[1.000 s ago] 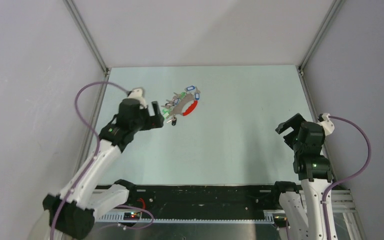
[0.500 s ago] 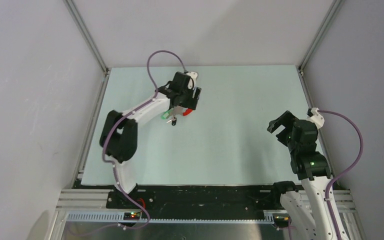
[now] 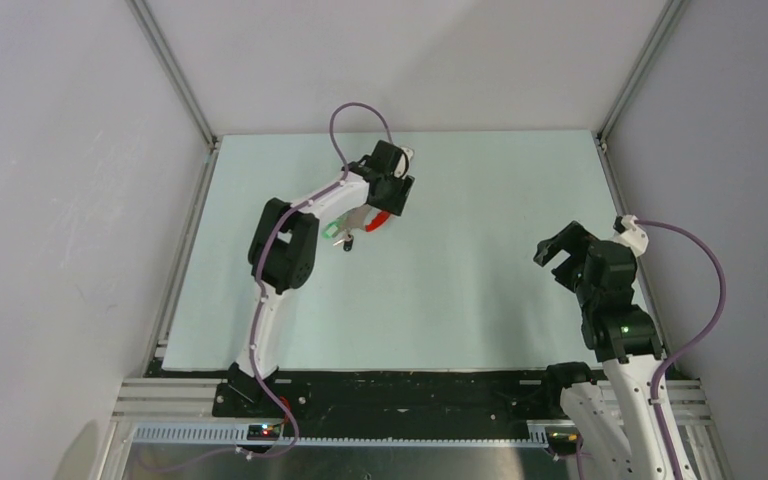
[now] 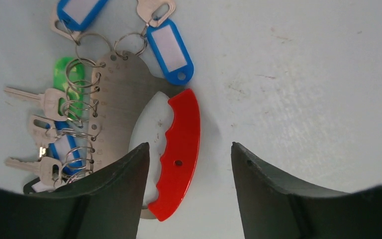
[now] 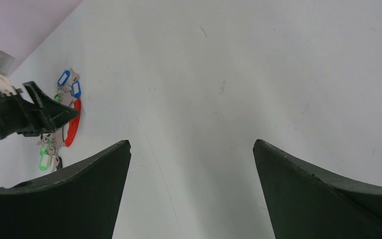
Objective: Remove the keys from the keyring
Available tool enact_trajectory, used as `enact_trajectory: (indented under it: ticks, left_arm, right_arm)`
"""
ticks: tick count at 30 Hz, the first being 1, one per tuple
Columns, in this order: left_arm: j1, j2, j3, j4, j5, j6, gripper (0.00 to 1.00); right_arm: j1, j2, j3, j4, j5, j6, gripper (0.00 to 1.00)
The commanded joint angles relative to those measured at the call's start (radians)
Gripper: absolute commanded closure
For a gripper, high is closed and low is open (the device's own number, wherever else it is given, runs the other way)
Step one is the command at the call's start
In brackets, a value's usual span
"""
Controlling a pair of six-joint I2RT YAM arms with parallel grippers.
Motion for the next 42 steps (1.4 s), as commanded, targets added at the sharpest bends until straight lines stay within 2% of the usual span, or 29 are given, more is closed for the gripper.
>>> enact_trajectory:
  ticks: [1,6,9,11,12,14,16,21,25,29,30,32,33,35,37,42]
  left_arm:
    - [0.019,0.062,0.078,-0.125,-0.005,-0.006,0.38]
    - [0.025,0.052,0.057,-0.181,0.005,-0.042,0.43]
    - [0.025,0.065,0.075,-0.285,0.04,-0.064,0.45]
    - [0.024,0.085,0.09,-0.349,0.108,-0.072,0.55]
    - [0.021,0.081,0.067,-0.359,0.121,-0.074,0.66]
    - [0.019,0.051,0.001,-0.368,0.145,-0.083,0.8]
    - [0.012,0.001,-0.075,-0.364,0.147,-0.098,0.86]
    - [-0.045,-0.161,-0.319,-0.263,0.131,-0.144,0.87]
    - [-0.112,-0.369,-0.551,-0.151,0.148,-0.188,0.87]
    - [-0.145,-0.57,-0.646,-0.112,0.158,-0.204,0.9]
    - [-0.144,-0.631,-0.653,-0.111,0.141,-0.203,0.89]
    - [-0.143,-0.71,-0.663,-0.11,0.085,-0.202,0.7]
    - [-0.14,-0.731,-0.665,-0.107,0.048,-0.201,0.51]
    - [-0.121,-0.766,-0.653,-0.098,-0.053,-0.196,0.31]
    - [-0.08,-0.746,-0.626,-0.098,-0.088,-0.196,0.24]
    - [0.042,-0.636,-0.555,-0.074,-0.099,-0.222,0.16]
  right_arm:
    - [0.004,-0.023,0.003,0.051,-0.005,-0.02,0.0]
    - [0.005,-0.03,0.004,0.045,-0.014,-0.01,0.0]
    - [0.004,-0.039,0.004,0.039,-0.021,-0.002,0.0]
    - [0.003,-0.046,0.004,0.037,-0.026,0.003,0.0]
    - [0.003,-0.049,0.004,0.036,-0.027,0.005,0.0]
    - [0.002,-0.06,0.003,0.032,-0.028,0.008,0.0]
    - [0.003,-0.071,0.004,0.025,-0.031,0.008,0.0]
    - [0.003,-0.084,0.003,0.011,-0.04,0.014,0.0]
    - [0.004,-0.079,0.003,0.01,-0.061,0.013,0.0]
    - [0.006,-0.054,0.002,0.026,-0.119,-0.019,0.0]
    - [0.006,-0.045,0.002,0.026,-0.127,-0.022,0.0]
    - [0.006,-0.037,0.002,0.021,-0.146,-0.025,0.0]
    - [0.006,-0.036,0.002,0.019,-0.156,-0.022,0.0]
    - [0.008,-0.036,0.0,0.02,-0.168,-0.016,0.0]
    - [0.009,-0.038,-0.001,0.026,-0.176,-0.015,0.0]
    - [0.009,-0.059,0.0,0.035,-0.187,-0.025,0.0]
